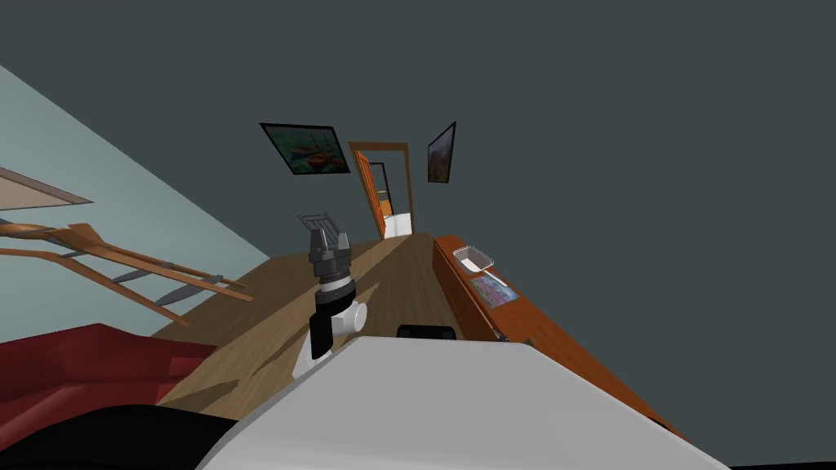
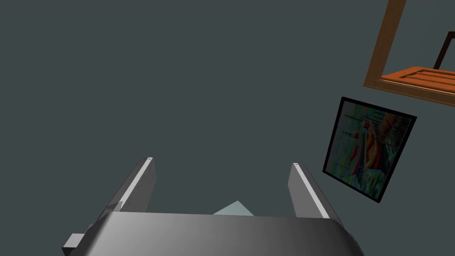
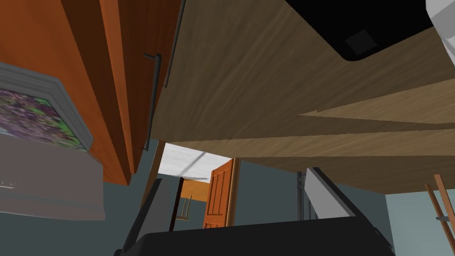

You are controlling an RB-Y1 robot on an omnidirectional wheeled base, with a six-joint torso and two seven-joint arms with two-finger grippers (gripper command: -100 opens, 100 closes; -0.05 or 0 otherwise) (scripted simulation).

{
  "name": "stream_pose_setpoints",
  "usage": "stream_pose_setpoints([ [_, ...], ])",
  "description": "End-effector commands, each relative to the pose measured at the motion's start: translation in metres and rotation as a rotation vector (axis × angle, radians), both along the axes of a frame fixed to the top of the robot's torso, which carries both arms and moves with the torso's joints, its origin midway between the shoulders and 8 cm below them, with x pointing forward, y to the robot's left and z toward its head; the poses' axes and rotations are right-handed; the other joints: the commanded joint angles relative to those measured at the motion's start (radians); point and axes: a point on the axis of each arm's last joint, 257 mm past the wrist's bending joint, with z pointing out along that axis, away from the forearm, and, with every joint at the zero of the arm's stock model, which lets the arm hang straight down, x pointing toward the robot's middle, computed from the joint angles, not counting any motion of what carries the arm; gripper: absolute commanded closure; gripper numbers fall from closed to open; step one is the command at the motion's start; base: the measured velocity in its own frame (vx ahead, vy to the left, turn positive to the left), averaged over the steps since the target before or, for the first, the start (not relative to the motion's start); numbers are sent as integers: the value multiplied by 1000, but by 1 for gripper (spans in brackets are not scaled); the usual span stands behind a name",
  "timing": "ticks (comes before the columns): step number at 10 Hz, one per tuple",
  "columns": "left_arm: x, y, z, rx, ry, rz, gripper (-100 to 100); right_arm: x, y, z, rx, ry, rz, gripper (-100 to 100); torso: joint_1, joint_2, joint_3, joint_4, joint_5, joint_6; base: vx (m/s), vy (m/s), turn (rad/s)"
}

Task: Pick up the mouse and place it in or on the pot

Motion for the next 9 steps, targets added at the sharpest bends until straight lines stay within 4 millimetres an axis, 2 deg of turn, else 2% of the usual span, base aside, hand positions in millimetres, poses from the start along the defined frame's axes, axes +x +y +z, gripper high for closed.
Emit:
stream_pose_setpoints([
  [1,0,0,0,0,0,0,0,-27,-16,-17,-72,48,50,-100,0,0,0,0,0,0,36,-38,224],
  [2,0,0,0,0,0,0,0,-29,-18,-18,-75,54,47,-100,0,0,0,0,0,-1,27,-36,150],
  [4,0,0,0,0,0,0,0,-69,-48,-37,-189,131,131,-100,0,0,0,0,0,-1,32,-61,308],
  [5,0,0,0,0,0,0,0,-72,-51,-38,-194,138,130,-100,-3,-1,0,0,0,-1,27,-70,126],
  [9,0,0,0,0,0,0,0,-148,-114,-56,-385,286,280,-100,-3,0,0,0,0,0,25,-73,280],
])
